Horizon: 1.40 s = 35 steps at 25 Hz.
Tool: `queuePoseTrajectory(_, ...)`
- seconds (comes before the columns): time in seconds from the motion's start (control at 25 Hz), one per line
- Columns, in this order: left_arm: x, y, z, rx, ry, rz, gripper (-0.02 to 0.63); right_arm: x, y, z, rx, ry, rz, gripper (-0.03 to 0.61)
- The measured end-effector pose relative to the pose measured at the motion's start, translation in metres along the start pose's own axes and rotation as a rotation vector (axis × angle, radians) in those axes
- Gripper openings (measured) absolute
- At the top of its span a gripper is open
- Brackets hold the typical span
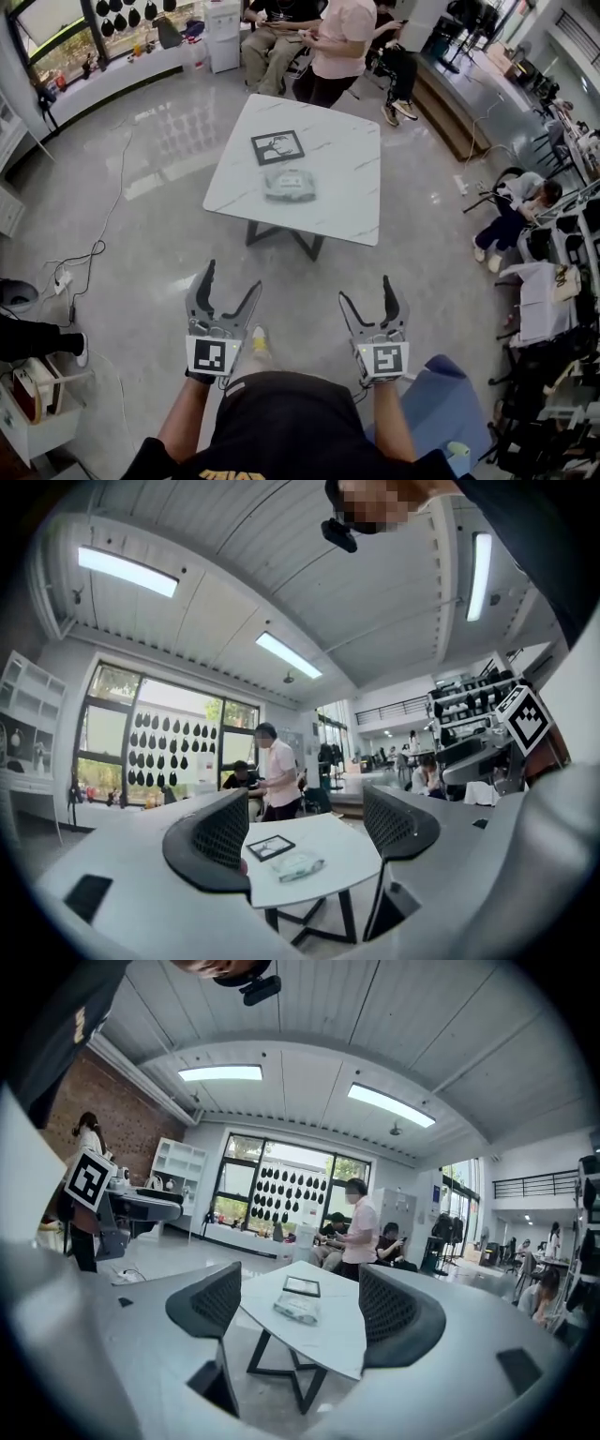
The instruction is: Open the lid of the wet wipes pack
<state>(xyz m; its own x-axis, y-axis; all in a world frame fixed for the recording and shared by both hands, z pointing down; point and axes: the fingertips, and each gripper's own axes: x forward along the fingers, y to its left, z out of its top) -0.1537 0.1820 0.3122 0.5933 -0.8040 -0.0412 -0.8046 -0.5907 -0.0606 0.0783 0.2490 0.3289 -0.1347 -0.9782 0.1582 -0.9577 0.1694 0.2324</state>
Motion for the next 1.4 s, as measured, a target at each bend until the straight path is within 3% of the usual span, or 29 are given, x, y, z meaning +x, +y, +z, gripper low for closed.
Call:
queuePoseTrajectory(0.28, 0.025, 0.066, -0.026, -0.052, 0.013, -0.003, 0.396, 0.07, 0.021, 0.008, -0.036, 0.066, 0.008, 0.345)
queuePoseTrajectory(0.64, 0.062, 0.108, -0.049, -0.057, 0.049, -0.023, 0.387, 0.138, 0.034, -0.002, -0.061, 0.106, 0.033, 0.334)
queuePoseTrajectory(0.92, 0.11, 0.112, -0.061, -0.041, 0.072, -0.033, 0.383, 0.19, 0.012, -0.014, -0.079, 0.08, 0.056, 0.324)
queuePoseTrajectory(1.04, 0.139, 0.113, -0.07, -0.015, 0.1, -0.034, 0.382, 0.215, 0.0, -0.02, -0.031, 0.064, 0.082, 0.324)
queuePoseTrajectory(1.16, 0.176, 0.122, -0.081, 0.011, 0.157, -0.029, 0.379, 0.241, -0.018, -0.029, -0.013, 0.08, 0.108, 0.327)
queuePoseTrajectory(1.28, 0.222, 0.128, -0.081, 0.023, 0.168, -0.041, 0.377, 0.273, -0.039, -0.039, -0.056, 0.078, 0.131, 0.325)
queuePoseTrajectory(1.4, 0.263, 0.132, -0.082, 0.035, 0.18, -0.044, 0.377, 0.302, -0.057, -0.045, -0.017, 0.09, 0.157, 0.322)
